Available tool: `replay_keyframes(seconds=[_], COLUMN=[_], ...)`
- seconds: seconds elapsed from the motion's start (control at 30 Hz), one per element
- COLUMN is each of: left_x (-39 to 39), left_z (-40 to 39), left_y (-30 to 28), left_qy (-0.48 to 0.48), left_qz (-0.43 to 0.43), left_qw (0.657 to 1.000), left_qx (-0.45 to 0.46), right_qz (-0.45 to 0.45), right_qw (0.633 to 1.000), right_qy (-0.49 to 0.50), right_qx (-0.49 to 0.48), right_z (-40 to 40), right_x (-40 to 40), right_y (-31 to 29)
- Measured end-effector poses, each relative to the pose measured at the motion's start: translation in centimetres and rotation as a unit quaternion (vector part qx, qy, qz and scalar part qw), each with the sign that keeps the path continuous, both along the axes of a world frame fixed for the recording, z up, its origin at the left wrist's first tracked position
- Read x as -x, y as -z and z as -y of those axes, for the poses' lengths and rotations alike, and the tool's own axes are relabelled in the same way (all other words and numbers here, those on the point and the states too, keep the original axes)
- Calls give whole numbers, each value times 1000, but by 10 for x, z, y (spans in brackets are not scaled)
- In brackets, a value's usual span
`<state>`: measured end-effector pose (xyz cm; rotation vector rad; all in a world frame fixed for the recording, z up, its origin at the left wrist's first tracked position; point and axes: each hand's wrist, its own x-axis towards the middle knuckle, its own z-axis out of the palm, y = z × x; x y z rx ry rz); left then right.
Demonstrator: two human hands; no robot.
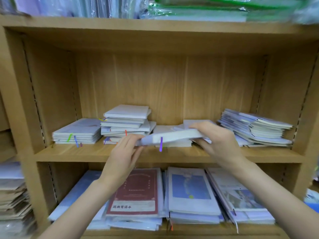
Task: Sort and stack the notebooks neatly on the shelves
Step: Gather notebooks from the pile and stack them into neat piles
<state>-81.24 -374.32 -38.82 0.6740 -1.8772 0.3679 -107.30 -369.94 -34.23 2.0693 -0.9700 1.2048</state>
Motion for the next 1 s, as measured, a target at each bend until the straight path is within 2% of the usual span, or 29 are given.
replay_keyframes(seconds=[0.17,0.37,0.5,0.57,0.7,0.8,0.9,1.0], left_x=[-4,-46,-84,-94,-103,-105,-102,-93], left_z=[-4,20,34,38,45,52,55,53], left_y=[-17,-14,-4,-1,6,12,18,27], left_qy=[0,-77,-112,-124,-111,-119,-119,-113], left_qz=[-49,-107,-165,-158,-105,-105,-113,-98], left_qw=[998,985,968,968,977,976,976,979], left_qx=[-24,-112,-152,-151,-149,-151,-140,-136], right_qz=[-9,37,47,42,-26,-91,-76,-67], right_qw=[995,982,974,973,982,988,987,989], right_qy=[20,68,83,98,117,122,107,55], right_qx=[97,171,203,206,145,28,-91,-118], right_z=[-15,-13,16,41,96,126,142,141], right_x=[-19,-24,-46,-65,-111,-125,-120,-109], right_y=[-29,-71,-88,-94,-84,-51,-29,-24])
